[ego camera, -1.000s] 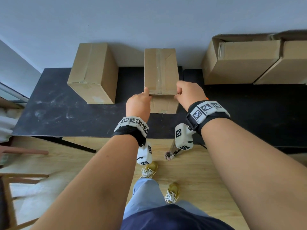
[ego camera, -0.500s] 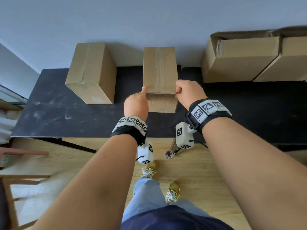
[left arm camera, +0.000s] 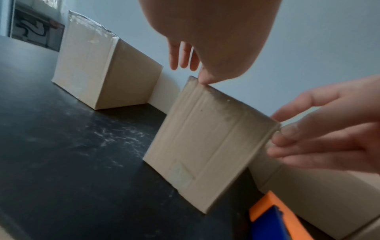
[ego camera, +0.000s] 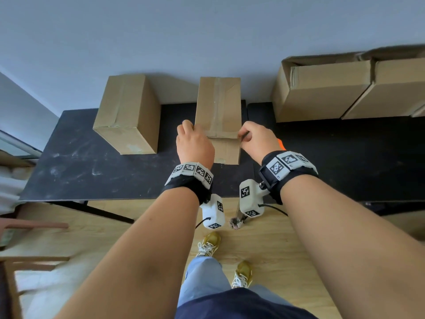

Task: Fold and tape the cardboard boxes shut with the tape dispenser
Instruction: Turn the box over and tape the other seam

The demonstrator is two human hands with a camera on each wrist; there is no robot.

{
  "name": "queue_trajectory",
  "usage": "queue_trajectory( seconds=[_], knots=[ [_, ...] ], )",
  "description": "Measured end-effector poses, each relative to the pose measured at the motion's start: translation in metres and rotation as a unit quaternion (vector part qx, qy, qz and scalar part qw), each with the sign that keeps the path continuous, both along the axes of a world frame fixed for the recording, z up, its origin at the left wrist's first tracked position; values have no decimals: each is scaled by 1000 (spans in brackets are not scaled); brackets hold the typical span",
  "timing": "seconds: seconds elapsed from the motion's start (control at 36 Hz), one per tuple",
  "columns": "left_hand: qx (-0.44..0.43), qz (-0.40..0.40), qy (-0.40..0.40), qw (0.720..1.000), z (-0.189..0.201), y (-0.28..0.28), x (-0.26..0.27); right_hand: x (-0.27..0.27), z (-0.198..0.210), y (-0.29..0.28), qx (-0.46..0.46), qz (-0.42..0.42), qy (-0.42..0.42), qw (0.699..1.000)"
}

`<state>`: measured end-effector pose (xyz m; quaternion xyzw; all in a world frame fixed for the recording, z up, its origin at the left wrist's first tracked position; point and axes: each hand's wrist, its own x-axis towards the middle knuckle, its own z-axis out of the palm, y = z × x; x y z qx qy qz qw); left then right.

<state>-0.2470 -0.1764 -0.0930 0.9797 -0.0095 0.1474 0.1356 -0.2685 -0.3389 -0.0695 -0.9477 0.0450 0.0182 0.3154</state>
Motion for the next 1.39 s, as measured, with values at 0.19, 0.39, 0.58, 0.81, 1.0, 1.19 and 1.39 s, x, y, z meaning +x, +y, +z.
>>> queue_trajectory(
  seconds=[0.19, 0.39, 0.58, 0.81, 1.0, 1.19, 1.39],
  knots=[
    [20, -120, 100, 988, 13, -51, 10, -17, -12, -30, 62, -187, -9, 980],
    [73, -114, 114, 984, 0, -70, 7, -36, -27, -55, 18, -226, 82, 971],
    [107, -29, 44, 993, -7, -49, -7, -44, -45, -56, -26, -164, 137, 977],
    [106, -61, 30, 992, -19, -50, 3, -35, -87, -48, -72, -180, 237, 952],
    [127, -83, 42, 988, -20, -57, 11, -22, -109, -47, -122, -183, 260, 940],
    [116, -76, 18, 990, -21, -59, 15, -12, -103, -47, -130, -169, 270, 939],
    [111, -76, 38, 990, -20, -53, 20, -9, -77, -49, 44, -284, 209, 935]
  ],
)
